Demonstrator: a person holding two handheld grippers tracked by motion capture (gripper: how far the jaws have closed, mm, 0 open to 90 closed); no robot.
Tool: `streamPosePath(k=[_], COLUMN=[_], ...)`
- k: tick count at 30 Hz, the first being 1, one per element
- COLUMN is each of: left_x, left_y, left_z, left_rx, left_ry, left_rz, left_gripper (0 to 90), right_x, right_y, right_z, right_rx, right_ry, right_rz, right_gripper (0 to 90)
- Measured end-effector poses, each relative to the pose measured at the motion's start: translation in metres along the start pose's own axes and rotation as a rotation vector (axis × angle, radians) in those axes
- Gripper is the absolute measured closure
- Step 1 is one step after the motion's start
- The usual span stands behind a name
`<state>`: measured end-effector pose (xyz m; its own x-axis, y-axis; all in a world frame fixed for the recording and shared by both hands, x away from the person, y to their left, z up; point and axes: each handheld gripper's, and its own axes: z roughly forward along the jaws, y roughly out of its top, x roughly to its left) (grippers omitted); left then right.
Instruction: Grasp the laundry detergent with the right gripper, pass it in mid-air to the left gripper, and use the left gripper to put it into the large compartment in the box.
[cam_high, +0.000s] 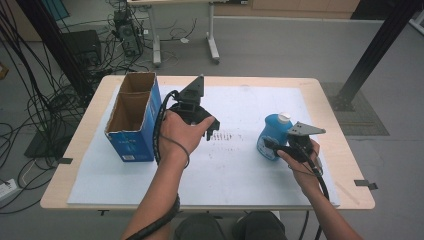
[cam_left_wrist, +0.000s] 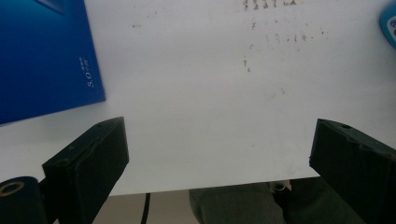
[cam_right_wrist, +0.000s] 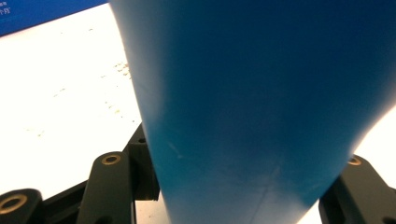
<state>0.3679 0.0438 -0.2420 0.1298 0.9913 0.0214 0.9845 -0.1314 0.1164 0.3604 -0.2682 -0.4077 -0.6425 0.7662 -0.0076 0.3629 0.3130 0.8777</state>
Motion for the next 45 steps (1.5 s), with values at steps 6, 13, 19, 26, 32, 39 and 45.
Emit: streamPosePath(k=[6,13,19,26,32,39,45], left_x=[-0.001,-0.002,-0.004,-0.004,-0.003,-0.003,-0.002], left_y=[0.000,0.000,0.001,0.001,0.001,0.004,0.006], left_z=[0.001,0.001,0.001,0.001,0.000,-0.004,-0.012], left_rx=[-0.002,0.002,-0.001,0.000,-0.002,-0.002,-0.014], left_ry=[-0.002,0.000,0.002,0.000,0.000,0.001,-0.003], left_rz=[-0.001,0.000,0.002,0.003,0.000,0.010,0.014], left_gripper=[5.1,5.1,5.1,5.1,5.1,5.1,5.1], right_x=[0.000,0.000,-0.001,0.000,0.000,-0.001,-0.002], right_y=[0.000,0.000,0.000,0.000,0.000,0.001,0.007], right_z=[0.000,0.000,0.000,0.000,0.000,0.000,0.001], right_rx=[0.001,-0.002,0.001,-0.001,-0.002,0.006,0.032], right_ry=[0.000,0.002,0.004,0.004,0.004,0.008,0.019], right_rz=[0.001,0.001,0.001,-0.001,-0.002,0.001,-0.003], right_gripper=[42.8,43.6,44.1,44.4,44.5,44.3,44.4])
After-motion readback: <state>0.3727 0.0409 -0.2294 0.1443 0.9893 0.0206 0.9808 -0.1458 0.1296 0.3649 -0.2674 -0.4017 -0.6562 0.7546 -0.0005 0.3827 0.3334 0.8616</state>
